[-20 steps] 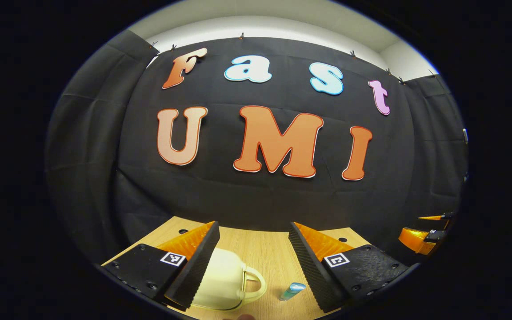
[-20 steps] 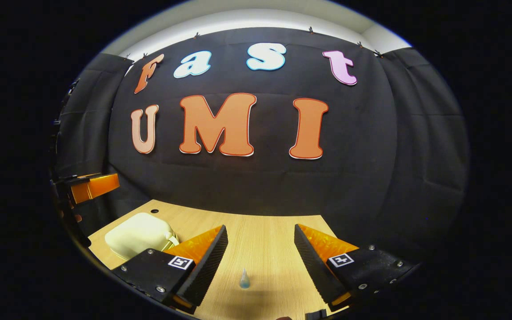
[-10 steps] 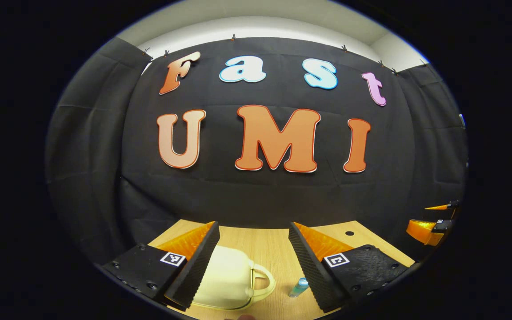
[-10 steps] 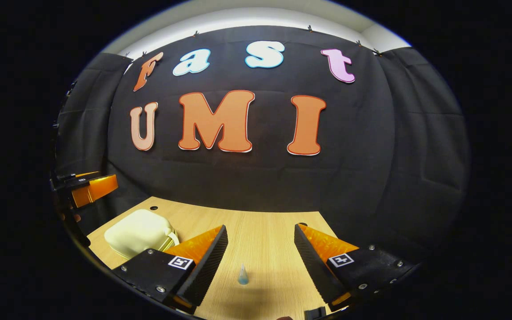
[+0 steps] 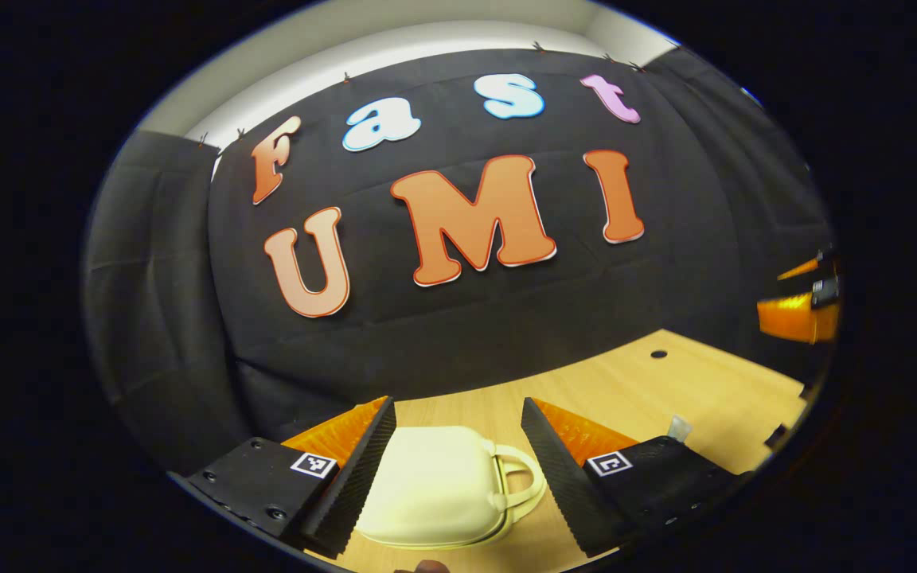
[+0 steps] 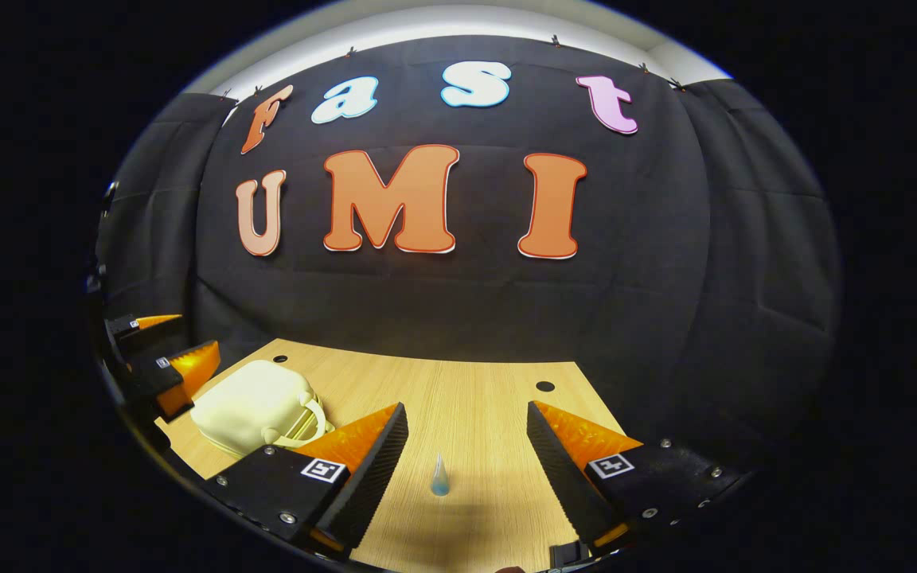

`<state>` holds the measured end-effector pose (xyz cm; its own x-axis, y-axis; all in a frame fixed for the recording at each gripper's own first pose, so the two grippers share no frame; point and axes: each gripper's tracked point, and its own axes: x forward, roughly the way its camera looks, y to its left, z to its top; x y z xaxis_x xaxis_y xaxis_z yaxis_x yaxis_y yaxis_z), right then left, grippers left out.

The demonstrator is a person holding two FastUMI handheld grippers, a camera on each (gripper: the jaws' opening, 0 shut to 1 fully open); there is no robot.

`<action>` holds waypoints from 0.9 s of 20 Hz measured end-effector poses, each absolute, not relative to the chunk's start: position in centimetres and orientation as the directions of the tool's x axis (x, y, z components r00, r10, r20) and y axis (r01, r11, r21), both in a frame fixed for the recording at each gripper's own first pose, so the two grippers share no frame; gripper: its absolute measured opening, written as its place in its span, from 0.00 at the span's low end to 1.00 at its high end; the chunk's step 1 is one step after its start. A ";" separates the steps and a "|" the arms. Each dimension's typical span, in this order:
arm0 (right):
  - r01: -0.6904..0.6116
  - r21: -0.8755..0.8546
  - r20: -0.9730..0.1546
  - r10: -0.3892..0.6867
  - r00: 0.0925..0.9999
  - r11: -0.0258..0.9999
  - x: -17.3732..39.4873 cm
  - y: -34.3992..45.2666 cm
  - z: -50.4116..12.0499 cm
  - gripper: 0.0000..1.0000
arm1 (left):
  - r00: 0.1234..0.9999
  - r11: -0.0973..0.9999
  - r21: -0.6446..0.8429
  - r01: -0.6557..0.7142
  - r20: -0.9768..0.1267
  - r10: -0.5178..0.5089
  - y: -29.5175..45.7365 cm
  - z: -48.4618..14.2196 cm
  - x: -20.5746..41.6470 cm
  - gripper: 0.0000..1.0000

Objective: First open the suitcase, pack the skin care products into it, and then close the suitcase.

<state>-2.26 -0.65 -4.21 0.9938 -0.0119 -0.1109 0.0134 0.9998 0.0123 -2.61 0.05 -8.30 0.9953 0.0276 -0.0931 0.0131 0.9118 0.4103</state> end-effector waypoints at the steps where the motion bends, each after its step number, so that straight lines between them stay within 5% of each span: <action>1: 0.012 0.018 -0.119 -0.010 0.993 1.000 -2.3 -0.6 -4.5 0.95 | 0.992 0.897 0.441 0.035 -0.126 0.024 -0.1 -9.7 -2.7 0.98; 18: 0.087 0.084 -0.253 -0.063 0.965 0.993 -2.6 -3.6 -8.9 0.95 | 0.930 0.437 0.846 0.306 -0.364 0.056 -0.3 -26.7 0.5 0.98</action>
